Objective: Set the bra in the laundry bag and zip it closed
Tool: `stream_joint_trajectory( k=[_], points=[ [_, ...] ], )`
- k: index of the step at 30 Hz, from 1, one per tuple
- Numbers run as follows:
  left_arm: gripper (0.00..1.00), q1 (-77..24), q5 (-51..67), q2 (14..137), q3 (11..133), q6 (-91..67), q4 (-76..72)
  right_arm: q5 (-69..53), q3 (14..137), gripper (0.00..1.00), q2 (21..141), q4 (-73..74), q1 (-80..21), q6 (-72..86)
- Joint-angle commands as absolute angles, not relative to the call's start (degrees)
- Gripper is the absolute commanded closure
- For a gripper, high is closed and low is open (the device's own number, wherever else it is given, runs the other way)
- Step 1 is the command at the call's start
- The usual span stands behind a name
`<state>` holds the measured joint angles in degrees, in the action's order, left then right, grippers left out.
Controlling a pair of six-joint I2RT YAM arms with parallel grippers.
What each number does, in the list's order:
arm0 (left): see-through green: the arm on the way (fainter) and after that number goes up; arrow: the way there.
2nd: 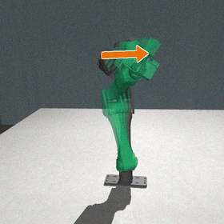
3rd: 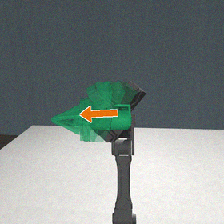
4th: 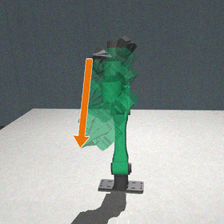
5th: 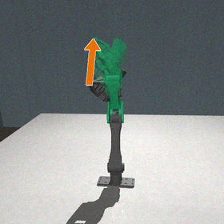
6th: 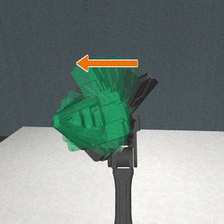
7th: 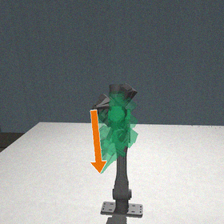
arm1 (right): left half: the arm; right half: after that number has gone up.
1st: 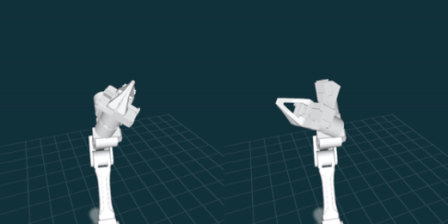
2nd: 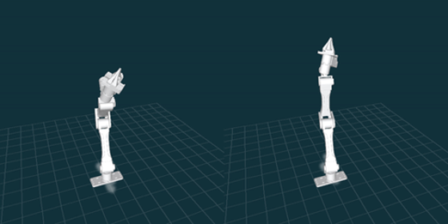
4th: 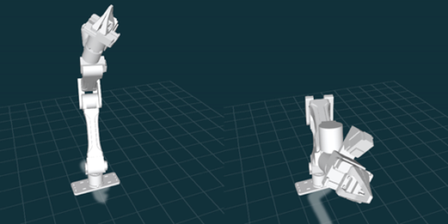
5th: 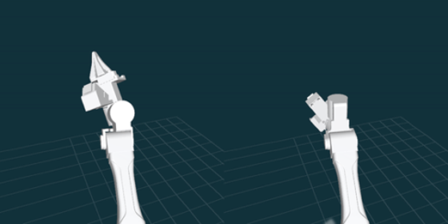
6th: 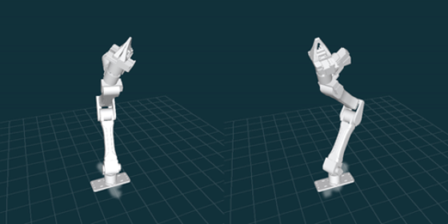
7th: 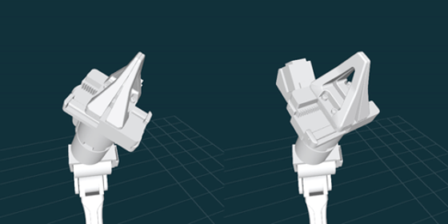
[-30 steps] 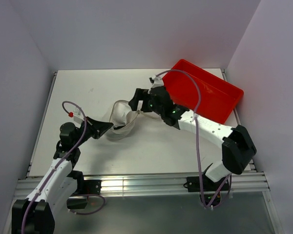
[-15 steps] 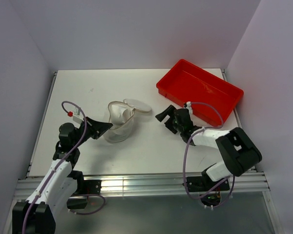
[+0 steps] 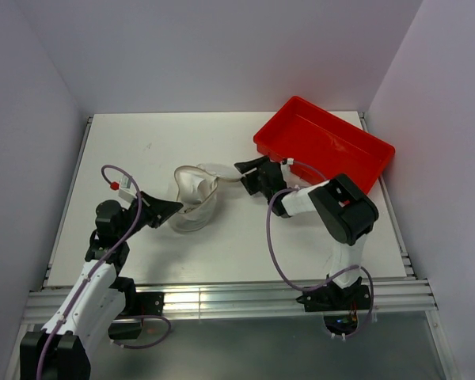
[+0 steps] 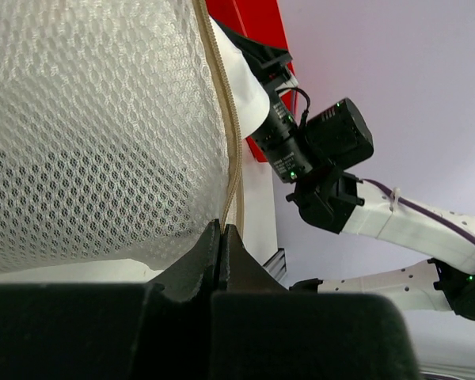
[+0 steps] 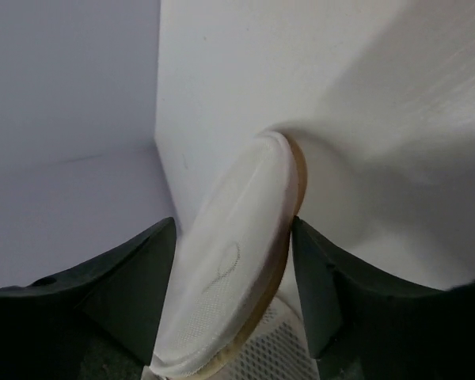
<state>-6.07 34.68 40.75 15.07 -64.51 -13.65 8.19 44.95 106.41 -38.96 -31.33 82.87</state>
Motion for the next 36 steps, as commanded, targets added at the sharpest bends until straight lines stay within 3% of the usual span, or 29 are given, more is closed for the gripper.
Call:
stream_joint_trajectory(
  k=[1, 3, 6, 7, 10, 19, 26, 36],
  points=[
    [1.00, -5.89, 35.77, 40.17, 16.88, -62.49, -13.62, 11.42, 49.12, 0.35, 109.94, -41.74, -31.38, 89.90],
    [1.00, -5.89, 35.86, 40.25, 16.70, -62.40, -13.54, 13.44, 49.65, 0.56, 111.09, -43.50, -31.55, 89.04],
    [1.00, -5.89, 35.68, 40.34, 16.52, -62.23, -13.71, 16.52, 49.92, 0.66, 109.61, -43.85, -31.47, 87.72],
    [1.00, -5.89, 35.68, 40.43, 16.44, -62.31, -13.88, 17.13, 49.23, 0.82, 108.12, -45.08, -31.38, 86.24],
    [1.00, -5.89, 35.86, 41.04, 16.44, -62.58, -14.76, 16.71, 48.61, 1.00, 105.66, -47.88, -30.50, 81.14],
    [1.00, -5.89, 36.21, 41.49, 16.96, -62.58, -15.47, 16.09, 43.87, 1.00, 97.47, -42.02, -30.32, 71.37],
    [1.00, -5.89, 36.83, 42.88, 16.17, -61.88, -16.08, 14.51, 39.46, 1.00, 92.74, -52.11, -31.28, 61.72],
    [1.00, -7.47, 37.18, 50.62, 27.93, -63.20, -18.81, 19.18, 35.85, 1.00, 62.78, -49.42, -40.85, 22.73]
  ],
)
